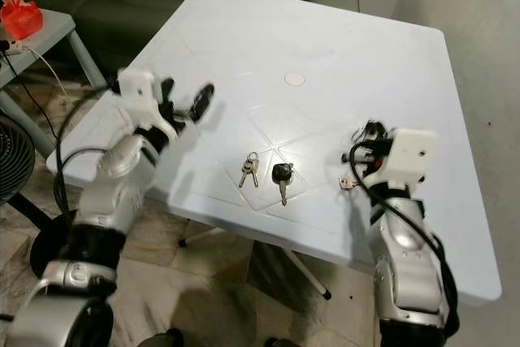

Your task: Hang keys on a hook

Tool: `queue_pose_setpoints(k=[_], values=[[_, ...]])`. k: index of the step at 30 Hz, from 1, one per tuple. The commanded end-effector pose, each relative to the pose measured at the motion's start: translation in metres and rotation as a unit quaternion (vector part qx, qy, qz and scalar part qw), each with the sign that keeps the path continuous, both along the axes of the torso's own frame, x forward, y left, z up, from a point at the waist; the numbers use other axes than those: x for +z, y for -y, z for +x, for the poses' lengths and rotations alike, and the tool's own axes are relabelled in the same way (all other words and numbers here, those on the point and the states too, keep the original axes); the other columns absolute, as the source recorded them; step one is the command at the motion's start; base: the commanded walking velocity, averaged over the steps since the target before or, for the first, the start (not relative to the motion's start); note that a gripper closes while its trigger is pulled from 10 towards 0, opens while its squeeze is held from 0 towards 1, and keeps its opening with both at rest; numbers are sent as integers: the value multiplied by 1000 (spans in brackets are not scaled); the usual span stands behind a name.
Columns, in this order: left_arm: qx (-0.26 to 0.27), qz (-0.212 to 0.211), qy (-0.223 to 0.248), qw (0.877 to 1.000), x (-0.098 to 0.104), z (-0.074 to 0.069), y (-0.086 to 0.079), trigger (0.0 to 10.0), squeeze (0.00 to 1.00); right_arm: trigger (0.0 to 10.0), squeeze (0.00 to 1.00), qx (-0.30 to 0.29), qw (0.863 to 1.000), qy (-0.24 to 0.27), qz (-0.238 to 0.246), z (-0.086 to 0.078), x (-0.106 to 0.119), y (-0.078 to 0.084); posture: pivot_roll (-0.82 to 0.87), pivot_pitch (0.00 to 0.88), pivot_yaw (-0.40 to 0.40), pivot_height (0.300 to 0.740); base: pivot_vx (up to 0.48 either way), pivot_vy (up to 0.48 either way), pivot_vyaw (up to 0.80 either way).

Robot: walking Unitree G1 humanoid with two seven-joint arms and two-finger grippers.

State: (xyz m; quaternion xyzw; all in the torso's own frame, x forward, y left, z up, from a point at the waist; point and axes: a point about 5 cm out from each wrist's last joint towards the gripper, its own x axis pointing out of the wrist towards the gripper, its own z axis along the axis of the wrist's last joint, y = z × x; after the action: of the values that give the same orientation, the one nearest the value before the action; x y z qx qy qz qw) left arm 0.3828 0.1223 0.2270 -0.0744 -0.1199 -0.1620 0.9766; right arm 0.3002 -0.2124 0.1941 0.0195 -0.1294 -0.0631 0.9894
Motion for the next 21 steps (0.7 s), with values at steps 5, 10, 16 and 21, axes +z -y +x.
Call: queue_pose_setpoints(k=[5, 10, 16, 21], values=[[16, -21, -1, 1000, 10, 9, -17, 10000, 0, 10000, 0, 25, 998, 51, -2, -2, 22, 2, -6, 40, -9, 740, 0, 0, 0], [6, -32, 3, 999, -5, -2, -29, 10000, 0, 10000, 0, 56, 997, 50, 6, -15, 10, -8, -30, 19, -2, 740, 0, 0, 0], [22, -17, -29, 999, -42, -19, -34, 10000, 0, 10000, 0, 46, 999, -15, 0, -24, -33, -15, -21, 11, -5, 740, 0, 0, 0], [42, -21, -45, 998, -59, -23, -39, 10000, 0, 10000, 0, 38, 998, -46, 1, -26, -48, -19, -13, 4, -8, 740, 0, 0, 0]])
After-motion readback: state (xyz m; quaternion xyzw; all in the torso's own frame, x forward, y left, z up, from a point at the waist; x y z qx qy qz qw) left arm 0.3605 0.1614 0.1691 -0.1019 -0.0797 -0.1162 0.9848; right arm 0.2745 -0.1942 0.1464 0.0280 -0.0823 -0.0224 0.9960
